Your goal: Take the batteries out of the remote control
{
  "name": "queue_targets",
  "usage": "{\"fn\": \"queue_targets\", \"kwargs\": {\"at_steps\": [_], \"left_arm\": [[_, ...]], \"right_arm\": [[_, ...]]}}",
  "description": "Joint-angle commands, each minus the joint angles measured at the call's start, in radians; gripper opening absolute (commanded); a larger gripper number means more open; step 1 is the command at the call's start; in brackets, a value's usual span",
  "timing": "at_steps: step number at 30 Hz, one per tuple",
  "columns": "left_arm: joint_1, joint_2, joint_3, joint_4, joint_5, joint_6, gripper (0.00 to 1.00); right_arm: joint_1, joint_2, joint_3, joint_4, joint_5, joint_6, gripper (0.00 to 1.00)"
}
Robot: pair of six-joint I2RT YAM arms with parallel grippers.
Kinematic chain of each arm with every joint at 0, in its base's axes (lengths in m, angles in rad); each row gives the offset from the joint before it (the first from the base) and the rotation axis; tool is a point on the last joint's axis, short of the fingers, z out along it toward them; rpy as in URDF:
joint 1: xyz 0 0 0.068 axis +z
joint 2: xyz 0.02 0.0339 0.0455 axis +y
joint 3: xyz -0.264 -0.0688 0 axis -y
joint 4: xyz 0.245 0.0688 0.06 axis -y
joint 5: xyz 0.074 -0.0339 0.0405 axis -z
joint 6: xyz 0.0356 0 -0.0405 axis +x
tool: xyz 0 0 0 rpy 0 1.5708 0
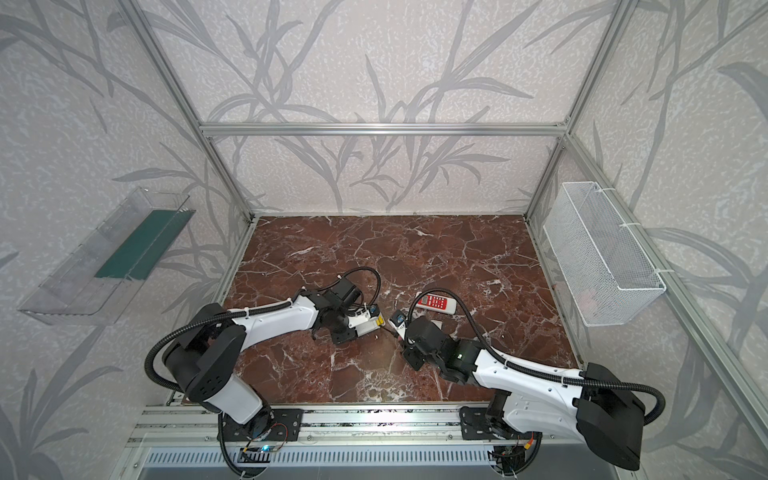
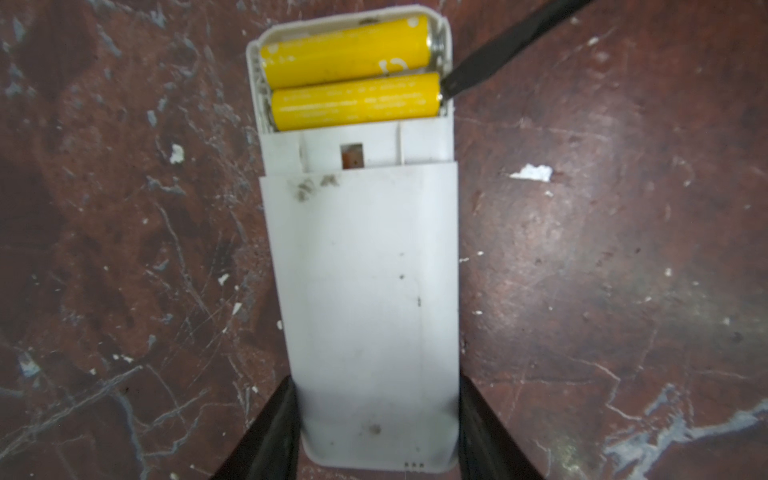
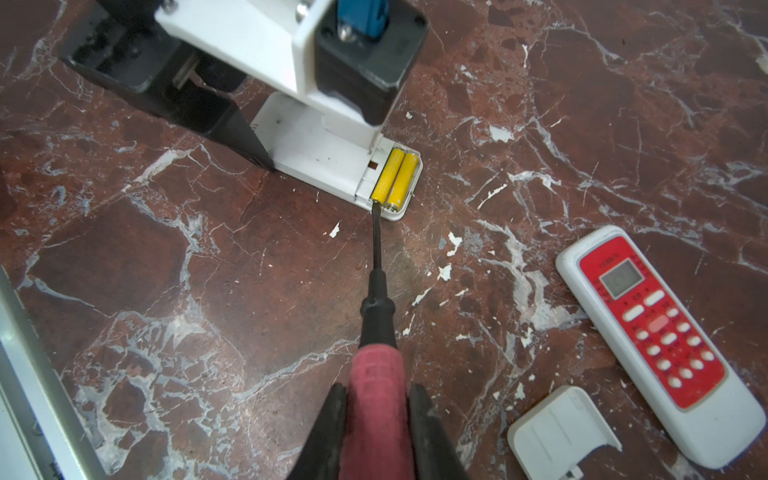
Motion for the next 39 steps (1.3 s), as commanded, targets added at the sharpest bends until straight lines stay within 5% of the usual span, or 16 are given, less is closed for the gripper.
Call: {"fn": "queue_targets", "kwargs": {"at_steps": [1, 21, 39], "left_arm": [[-0.008, -0.002, -0.011, -0.022, 0.049, 0.034, 0.43], [-0.023, -0.003, -0.002, -0.055, 0.061, 0.051, 0.41], [-0.022, 0.003, 0.01, -0.059, 0.038, 0.034, 0.4]], "right_arm": [[0.045, 0.017, -0.059, 0.123, 0.099, 0.07, 0.0], [0.183, 0.31, -0.159, 0.523, 0.263, 0.153, 0.0], [0.184, 0.12, -0.1, 0.133, 0.218, 0.172, 0.0]]}}
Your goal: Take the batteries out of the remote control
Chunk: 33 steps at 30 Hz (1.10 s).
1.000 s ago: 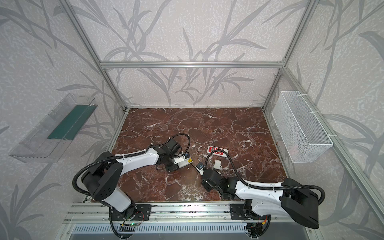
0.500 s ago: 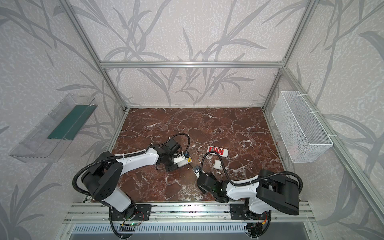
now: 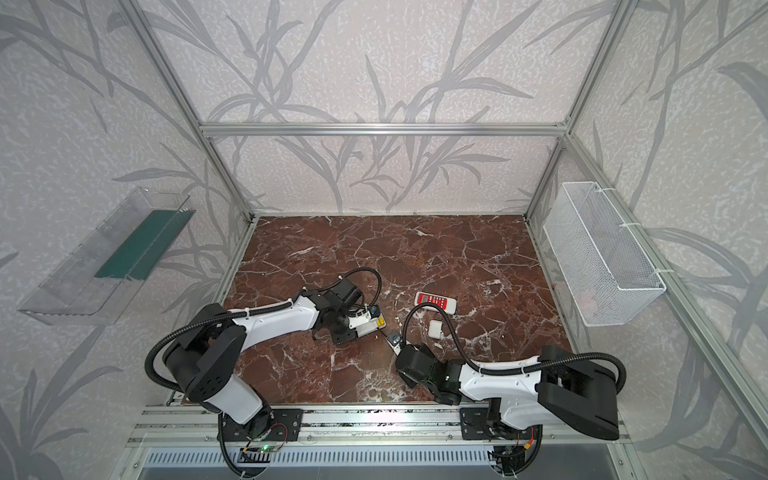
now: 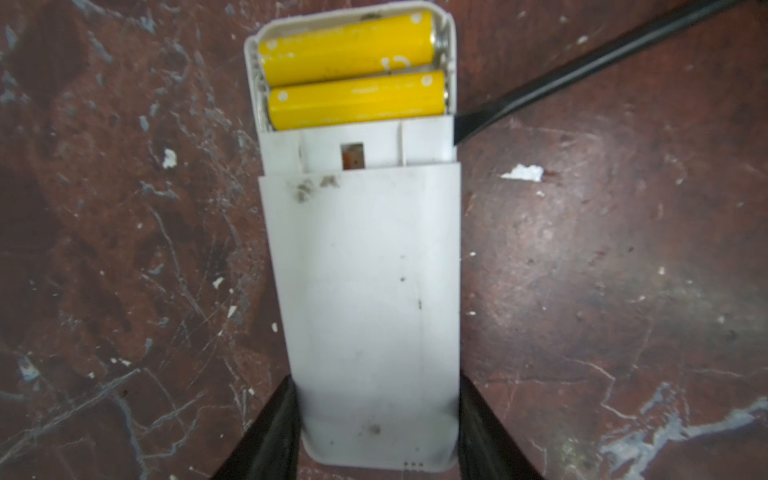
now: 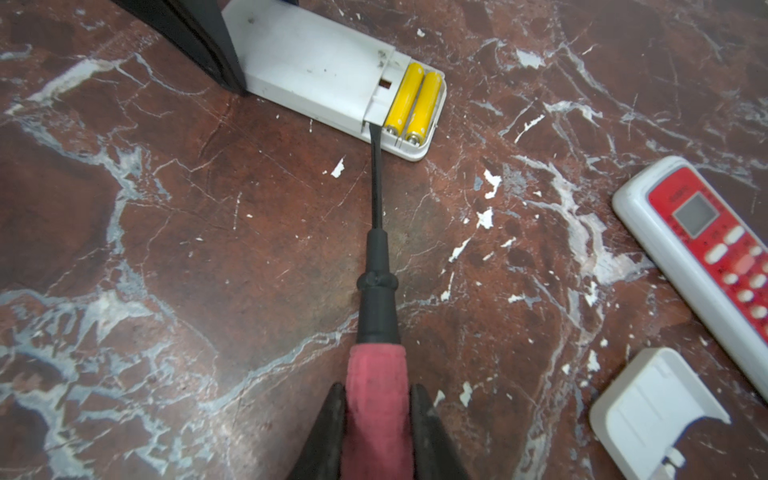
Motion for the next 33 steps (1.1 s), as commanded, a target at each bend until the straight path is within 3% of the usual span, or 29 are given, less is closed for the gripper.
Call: {"fn": "queue_targets", "kwargs": {"at_steps": [1, 20, 33], "left_arm": [[-0.011, 0.001, 0.009, -0.053, 0.038, 0.028, 0.4], [-0.006, 0.003, 0.011, -0.06, 0.03, 0.02, 0.4], [-0.007, -0.001, 0.012, -0.063, 0.031, 0.022, 0.39]], "right_arm": [[0.002, -0.048, 0.017, -0.082, 0.002, 0.026, 0.0], [0.003, -0.157, -0.041, -0.101, -0.004, 0.019, 0.0], [0.004, -0.097, -0.025, -0.073, -0.01, 0.033, 0.0]]}}
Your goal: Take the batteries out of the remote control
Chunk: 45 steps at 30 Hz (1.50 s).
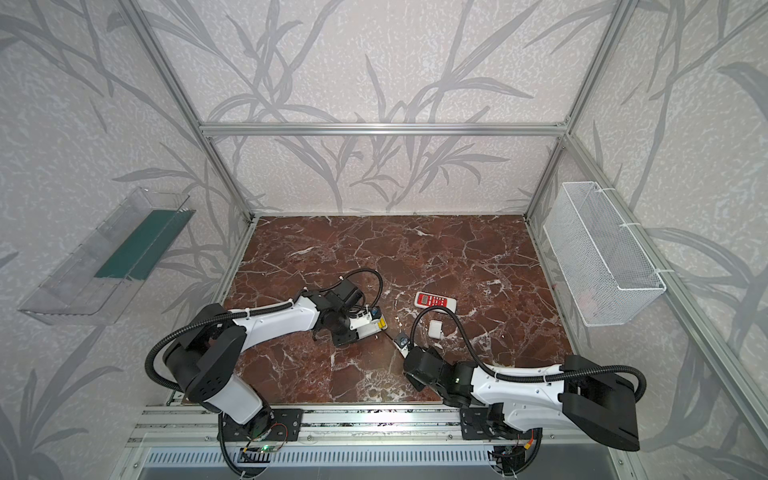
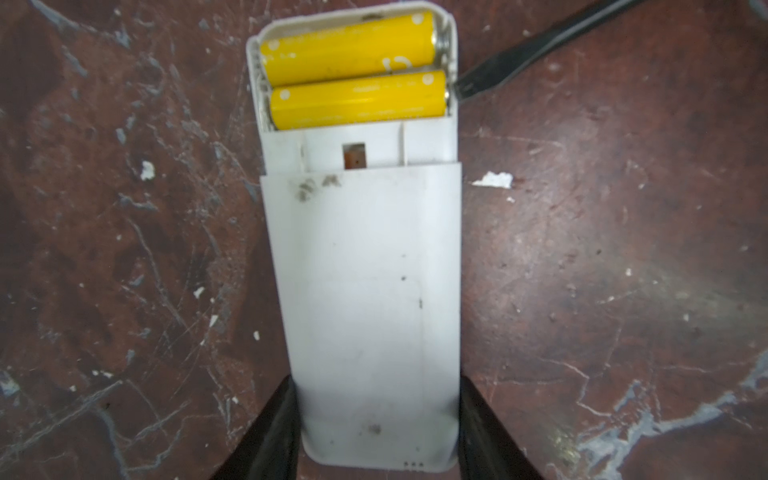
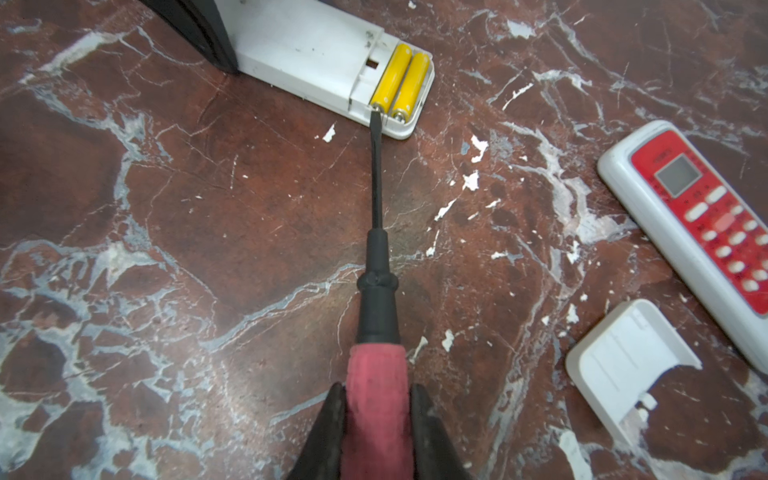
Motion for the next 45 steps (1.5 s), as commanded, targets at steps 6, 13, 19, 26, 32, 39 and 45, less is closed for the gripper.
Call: {"fn": "queue_targets", "kwargs": {"at_steps": [6, 13, 19, 26, 32, 39, 45], "left_arm": [[-0.002, -0.002, 0.012, -0.058, 0.018, 0.024, 0.39], [-0.004, 0.001, 0.012, -0.065, 0.04, 0.035, 0.38], [-0.009, 0.0, 0.009, -0.073, 0.059, 0.044, 0.38], [-0.011, 0.002, 0.009, -0.078, 0.061, 0.05, 0.38], [-0.011, -0.001, 0.009, -0.083, 0.058, 0.049, 0.37], [-0.01, 0.003, 0.017, -0.086, 0.037, 0.044, 0.37], [-0.01, 0.018, 0.03, -0.091, 0.018, 0.032, 0.37]], "right_arm": [[0.003, 0.007, 0.01, 0.029, 0.026, 0.029, 0.0], [0.003, 0.068, 0.007, 0.122, 0.054, 0.053, 0.0], [0.003, 0.137, -0.016, 0.234, 0.087, 0.096, 0.0], [0.003, 0.153, -0.072, 0.38, 0.121, 0.104, 0.0], [0.004, 0.17, -0.084, 0.432, 0.129, 0.103, 0.0], [0.003, 0.172, -0.081, 0.398, 0.13, 0.114, 0.0], [0.003, 0.167, -0.092, 0.371, 0.16, 0.149, 0.0]]}}
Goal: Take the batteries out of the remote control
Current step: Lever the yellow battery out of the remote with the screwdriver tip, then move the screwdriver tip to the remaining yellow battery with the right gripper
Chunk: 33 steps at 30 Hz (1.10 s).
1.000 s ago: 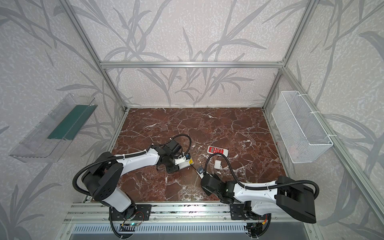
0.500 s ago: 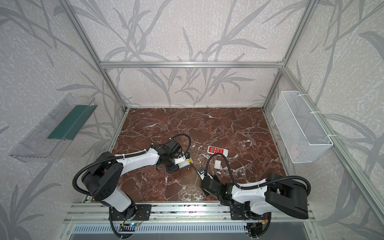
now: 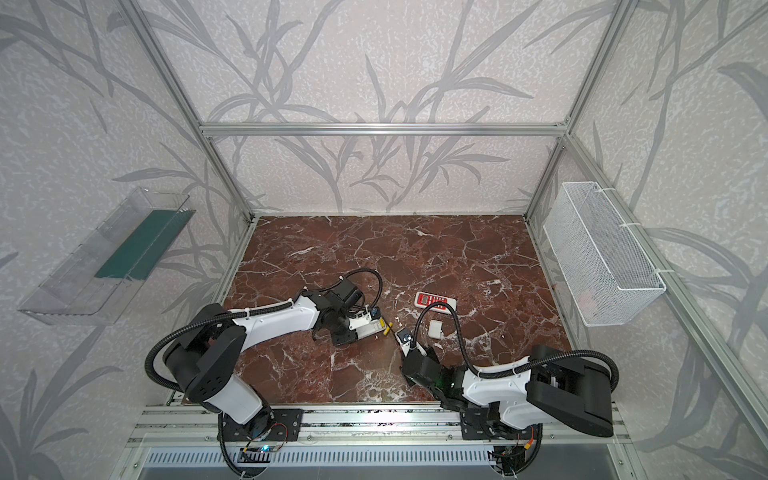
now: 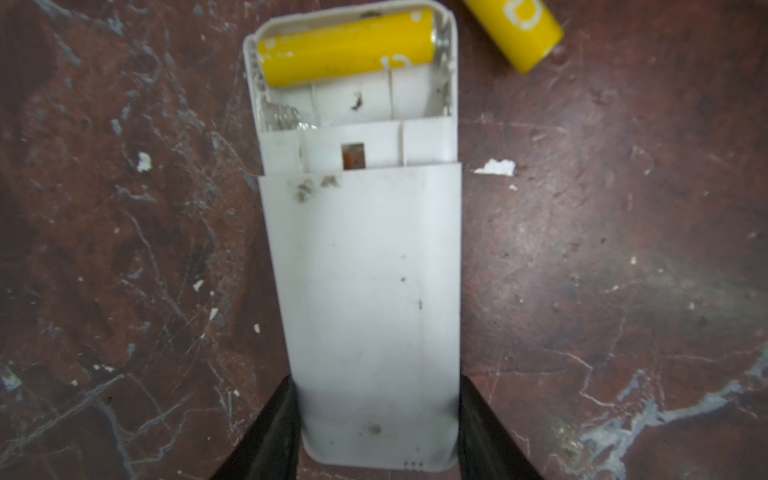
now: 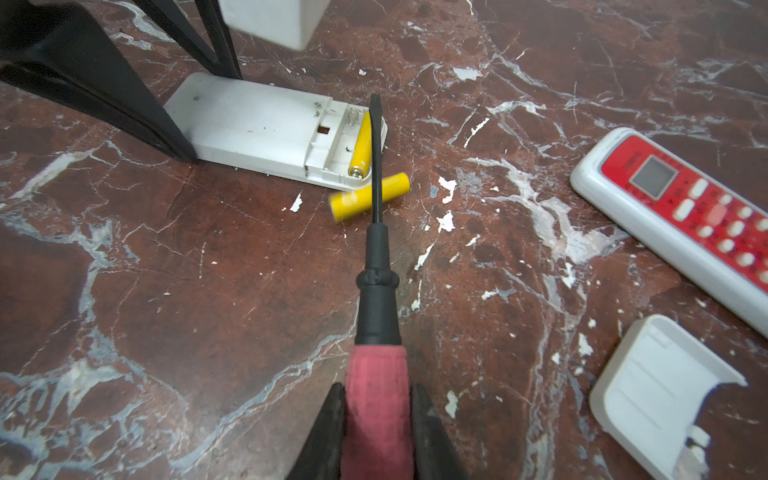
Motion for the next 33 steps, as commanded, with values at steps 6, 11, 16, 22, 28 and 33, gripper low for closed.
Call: {"fn": "queue_targets", "kwargs": {"at_steps": [6, 11, 16, 22, 28, 33], "left_arm": [[-0.01, 0.022, 0.031, -0.074, 0.017, 0.015, 0.37], [-0.01, 0.014, 0.026, -0.069, 0.012, 0.014, 0.37], [-0.009, 0.01, 0.021, -0.068, 0.008, 0.017, 0.37], [-0.003, -0.001, 0.018, -0.069, -0.006, 0.03, 0.4], [-0.002, -0.004, 0.025, -0.081, -0.017, 0.015, 0.5], [-0.002, 0.012, 0.035, -0.098, -0.032, -0.007, 0.58]], "right_arm": [[-0.005, 0.012, -0.01, -0.006, 0.038, 0.028, 0.0], [-0.005, 0.025, -0.008, 0.015, 0.035, 0.026, 0.0], [-0.005, 0.055, -0.003, 0.034, 0.036, 0.033, 0.0], [-0.006, 0.064, -0.01, 0.044, 0.05, 0.037, 0.0], [-0.011, 0.032, -0.004, 0.0, 0.05, 0.03, 0.0], [-0.011, 0.005, 0.021, -0.063, 0.041, 0.012, 0.0]]}}
